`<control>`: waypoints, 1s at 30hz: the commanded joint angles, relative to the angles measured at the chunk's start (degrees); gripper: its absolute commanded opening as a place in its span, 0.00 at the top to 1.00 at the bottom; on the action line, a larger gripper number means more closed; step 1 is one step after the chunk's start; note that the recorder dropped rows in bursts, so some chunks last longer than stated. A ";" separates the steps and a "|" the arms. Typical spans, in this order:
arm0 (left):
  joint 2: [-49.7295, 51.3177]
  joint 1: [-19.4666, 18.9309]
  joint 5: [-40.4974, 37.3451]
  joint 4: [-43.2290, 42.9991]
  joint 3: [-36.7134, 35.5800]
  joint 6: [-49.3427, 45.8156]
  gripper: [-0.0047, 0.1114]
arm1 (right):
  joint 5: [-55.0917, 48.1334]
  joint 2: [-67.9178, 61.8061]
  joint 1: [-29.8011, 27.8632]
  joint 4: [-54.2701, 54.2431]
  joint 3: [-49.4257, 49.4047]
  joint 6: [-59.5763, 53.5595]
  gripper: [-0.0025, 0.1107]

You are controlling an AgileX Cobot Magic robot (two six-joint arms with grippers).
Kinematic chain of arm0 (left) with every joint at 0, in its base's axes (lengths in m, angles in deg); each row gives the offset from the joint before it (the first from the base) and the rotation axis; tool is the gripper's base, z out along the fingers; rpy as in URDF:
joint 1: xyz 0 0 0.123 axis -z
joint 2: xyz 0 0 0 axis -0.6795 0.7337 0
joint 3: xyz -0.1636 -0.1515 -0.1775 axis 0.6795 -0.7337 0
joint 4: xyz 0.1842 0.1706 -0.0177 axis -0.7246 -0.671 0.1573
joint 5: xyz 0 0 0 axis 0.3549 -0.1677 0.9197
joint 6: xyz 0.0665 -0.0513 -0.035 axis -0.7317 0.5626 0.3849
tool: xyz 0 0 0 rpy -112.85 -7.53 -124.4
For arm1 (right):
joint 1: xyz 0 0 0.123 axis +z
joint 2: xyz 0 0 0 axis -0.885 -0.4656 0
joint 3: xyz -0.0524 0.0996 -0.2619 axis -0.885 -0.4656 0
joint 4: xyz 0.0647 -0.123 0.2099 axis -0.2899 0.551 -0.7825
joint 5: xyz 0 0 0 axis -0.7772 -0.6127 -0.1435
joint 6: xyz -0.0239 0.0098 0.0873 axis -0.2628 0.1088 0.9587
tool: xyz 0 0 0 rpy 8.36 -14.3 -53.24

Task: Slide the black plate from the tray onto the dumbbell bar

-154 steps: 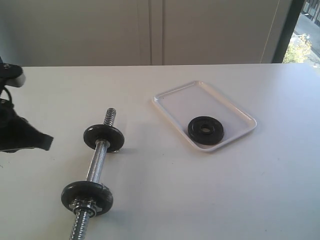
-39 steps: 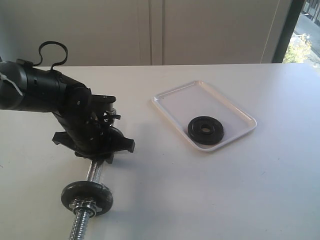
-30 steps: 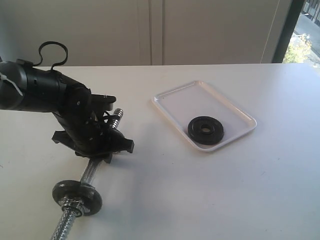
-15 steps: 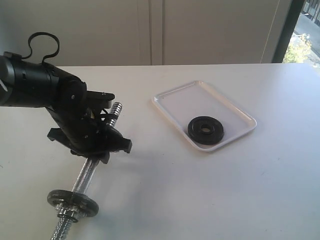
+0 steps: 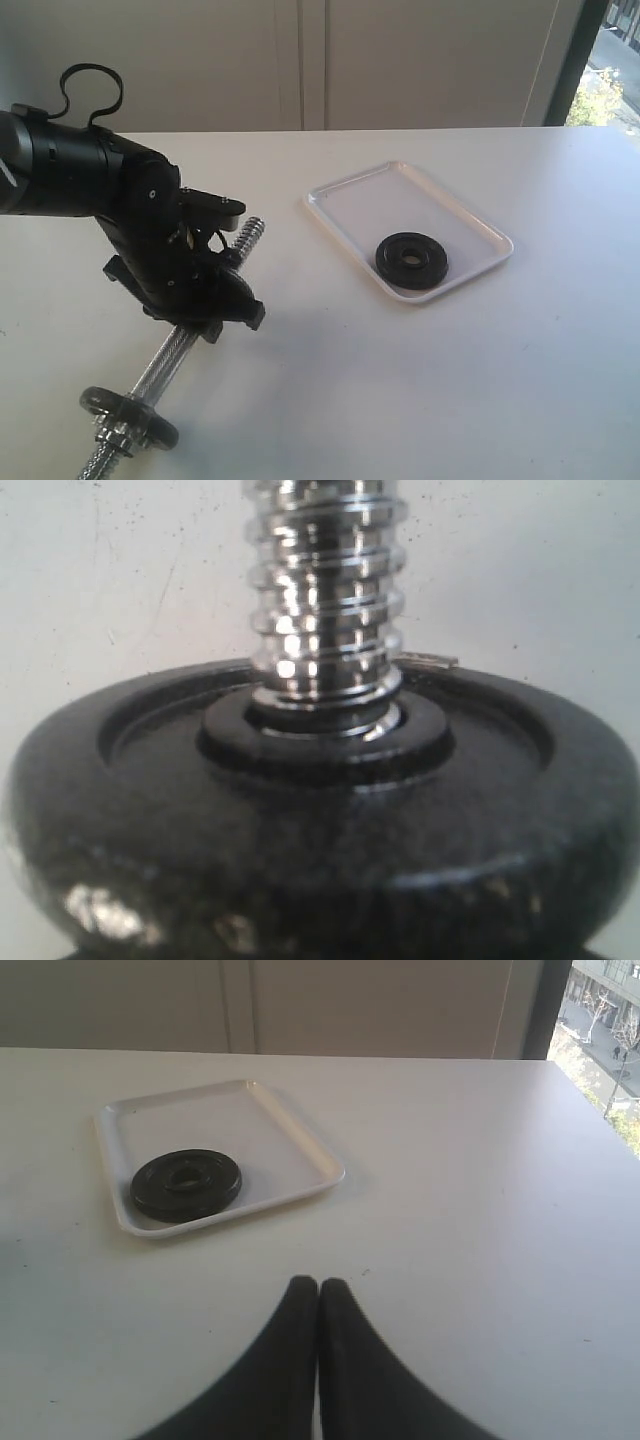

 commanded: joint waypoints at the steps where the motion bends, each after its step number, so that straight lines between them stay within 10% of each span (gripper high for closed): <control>1: -2.58 0.23 -1.63 0.40 0.51 -2.36 0.96 | 0.63 0.34 0.24 0.75 -0.12 0.13 0.98; 17: -2.58 0.23 -1.50 0.81 0.51 -5.96 0.96 | 1.89 0.34 0.24 0.75 -0.12 0.13 0.98; 30: -2.58 0.23 -2.35 0.81 0.51 -8.49 0.96 | 40.17 0.34 0.24 0.25 -0.12 13.85 0.98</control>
